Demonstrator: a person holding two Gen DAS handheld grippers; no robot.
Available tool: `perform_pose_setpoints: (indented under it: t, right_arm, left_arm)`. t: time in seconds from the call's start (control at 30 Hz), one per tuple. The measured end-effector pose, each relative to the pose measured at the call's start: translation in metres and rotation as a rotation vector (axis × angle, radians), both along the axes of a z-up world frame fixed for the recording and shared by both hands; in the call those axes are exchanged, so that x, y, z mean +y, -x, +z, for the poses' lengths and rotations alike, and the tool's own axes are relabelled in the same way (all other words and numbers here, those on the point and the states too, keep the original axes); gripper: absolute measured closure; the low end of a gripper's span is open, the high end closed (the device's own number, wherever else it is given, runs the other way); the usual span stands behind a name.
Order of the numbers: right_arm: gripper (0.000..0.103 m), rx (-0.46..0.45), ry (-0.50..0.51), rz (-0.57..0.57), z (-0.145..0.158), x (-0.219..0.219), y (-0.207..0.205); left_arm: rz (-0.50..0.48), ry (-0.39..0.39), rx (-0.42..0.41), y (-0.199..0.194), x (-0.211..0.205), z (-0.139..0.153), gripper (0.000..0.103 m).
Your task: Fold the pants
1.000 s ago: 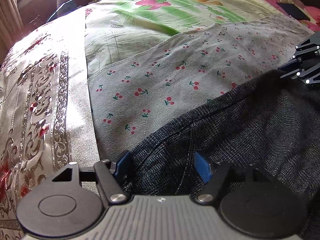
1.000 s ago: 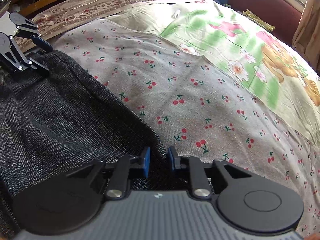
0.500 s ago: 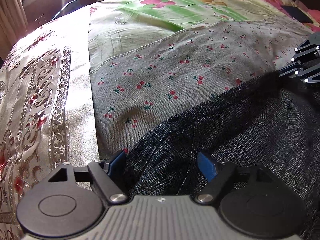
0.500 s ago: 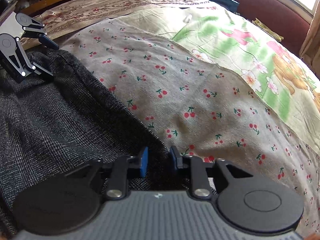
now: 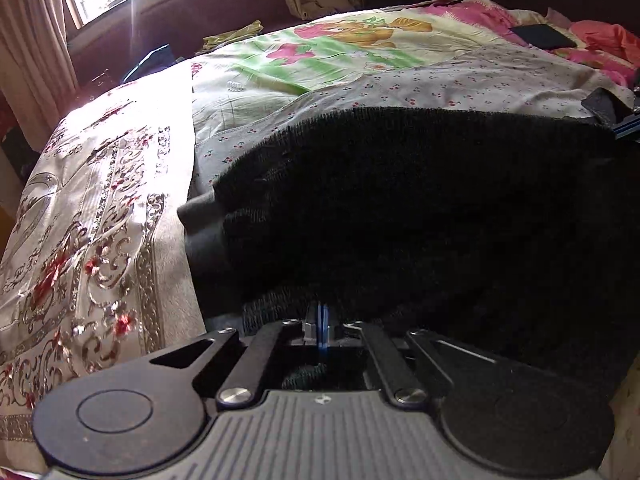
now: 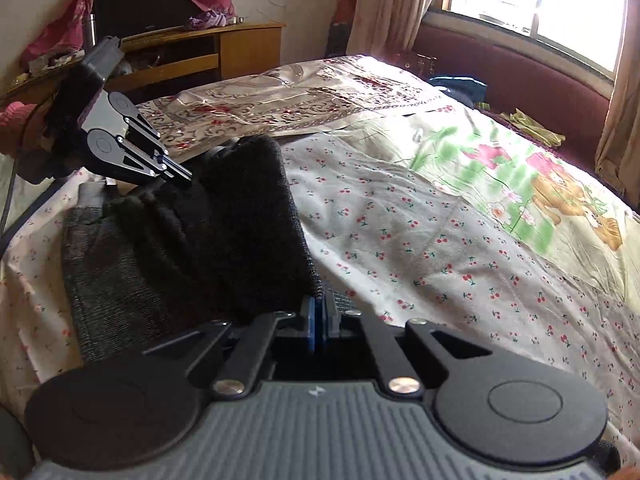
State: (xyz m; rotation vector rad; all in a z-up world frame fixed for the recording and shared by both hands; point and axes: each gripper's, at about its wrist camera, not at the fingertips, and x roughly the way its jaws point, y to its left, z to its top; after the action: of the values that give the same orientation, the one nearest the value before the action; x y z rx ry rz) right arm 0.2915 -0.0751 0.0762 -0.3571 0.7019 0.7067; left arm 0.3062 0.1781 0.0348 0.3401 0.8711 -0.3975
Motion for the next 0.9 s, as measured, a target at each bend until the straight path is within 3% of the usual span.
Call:
perform_pose_setpoints:
  t: [0.1,0.13,0.17,0.27,0.4,0.5,0.57,0.7,0.8,0.9]
  right_arm:
    - [0.100,0.048,0.019,0.062,-0.008,0.008,0.072]
    - [0.102,0.077,0.115,0.122,-0.036,0.023,0.109]
    - [0.102,0.077,0.115,0.122,-0.036,0.023,0.109]
    - [0.100,0.173,0.211,0.093,-0.076,0.040,0.125]
    - [0.095,0.049,0.246,0.101,-0.061,0.056,0.145]
    - [0.078,-0.092,0.230,0.133,-0.046,0.094,0.137]
    - [0.066,-0.137,0.193,0.162,-0.051,0.121,0.128]
    - [0.066,-0.185,0.167,0.177,-0.064,0.164,0.111]
    - [0.065,-0.294,0.201,0.194,-0.090,0.221,0.090]
    - [0.065,-0.350,0.249,0.213,-0.110,0.253,0.078]
  left_arm:
    - [0.020,0.071,0.013,0.062,0.001,-0.002,0.086]
    - [0.036,0.098,0.012,0.079,0.002,-0.004,0.086]
    - [0.056,0.124,0.015,0.091,0.004,-0.006,0.085]
    - [0.123,0.172,0.034,0.112,0.014,-0.015,0.080]
    - [0.199,0.208,0.022,0.127,0.038,-0.022,0.078]
    - [0.236,0.299,0.004,0.120,0.055,-0.022,0.077]
    - [0.247,0.269,-0.055,0.115,0.058,-0.020,0.075]
    - [0.282,0.212,-0.102,0.109,0.070,-0.024,0.066]
    - [0.331,0.139,-0.110,0.108,0.083,-0.035,0.066]
    - [0.366,0.212,-0.085,0.109,0.097,-0.043,0.065]
